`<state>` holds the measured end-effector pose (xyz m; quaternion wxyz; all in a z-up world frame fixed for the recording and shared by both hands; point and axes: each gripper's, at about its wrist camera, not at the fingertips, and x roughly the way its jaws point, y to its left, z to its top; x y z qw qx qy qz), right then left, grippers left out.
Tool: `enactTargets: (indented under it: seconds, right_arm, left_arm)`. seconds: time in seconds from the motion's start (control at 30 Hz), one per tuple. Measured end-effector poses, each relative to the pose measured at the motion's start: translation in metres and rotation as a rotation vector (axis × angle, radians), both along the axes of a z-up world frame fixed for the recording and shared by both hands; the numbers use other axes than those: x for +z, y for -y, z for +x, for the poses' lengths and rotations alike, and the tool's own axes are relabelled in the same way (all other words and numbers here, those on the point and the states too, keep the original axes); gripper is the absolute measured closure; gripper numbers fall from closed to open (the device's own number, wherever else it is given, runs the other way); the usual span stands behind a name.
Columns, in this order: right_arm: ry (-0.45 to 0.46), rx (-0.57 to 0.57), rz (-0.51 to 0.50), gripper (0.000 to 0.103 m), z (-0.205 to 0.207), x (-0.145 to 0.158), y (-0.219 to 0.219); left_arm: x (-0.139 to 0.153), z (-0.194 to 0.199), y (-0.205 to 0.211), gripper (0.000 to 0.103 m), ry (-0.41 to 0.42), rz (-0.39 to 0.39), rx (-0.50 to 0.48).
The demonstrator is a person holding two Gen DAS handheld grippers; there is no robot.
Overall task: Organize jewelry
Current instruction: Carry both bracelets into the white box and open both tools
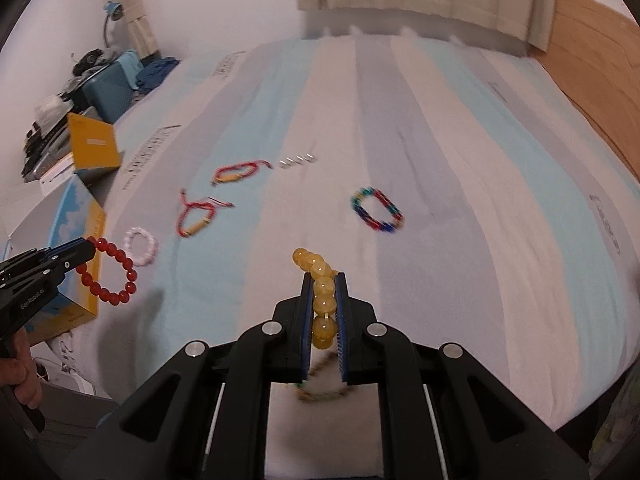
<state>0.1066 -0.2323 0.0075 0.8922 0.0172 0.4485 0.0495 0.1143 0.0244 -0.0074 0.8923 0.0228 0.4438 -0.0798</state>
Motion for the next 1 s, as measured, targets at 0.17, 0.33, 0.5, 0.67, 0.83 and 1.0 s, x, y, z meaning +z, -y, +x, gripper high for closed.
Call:
enactTargets:
  seconds: [0.17,0.33,0.5,0.67,0.83,1.0]
  right_arm:
    - [0.02,0.045,0.001,0.094,0.009,0.017,-0.032]
    - [0.041,0.091,0.009,0.094,0.015,0.034,-0.068]
    - [0.058,0.148,0.013,0.094,0.019,0.048,-0.108]
    - [0.069,0.213,0.021,0.094,0.021,0.057,-0.155]
    - [0.082,0.281,0.027,0.094,0.018,0.066,-0.202]
    - [0.086,0.35,0.032,0.094,0.011,0.07,-0.249]
  left_arm:
    - [0.02,0.0,-0.021,0.091,0.027,0.004,0.027]
    - [0.038,-0.001,-0.045,0.091,0.048,0.012,0.054]
    - [0.052,-0.005,-0.072,0.09,0.064,0.019,0.089]
    - [0.063,-0.01,-0.107,0.09,0.074,0.028,0.138]
    - [0.073,-0.017,-0.141,0.09,0.082,0.035,0.183]
    - [0.078,-0.028,-0.175,0.09,0.087,0.039,0.232]
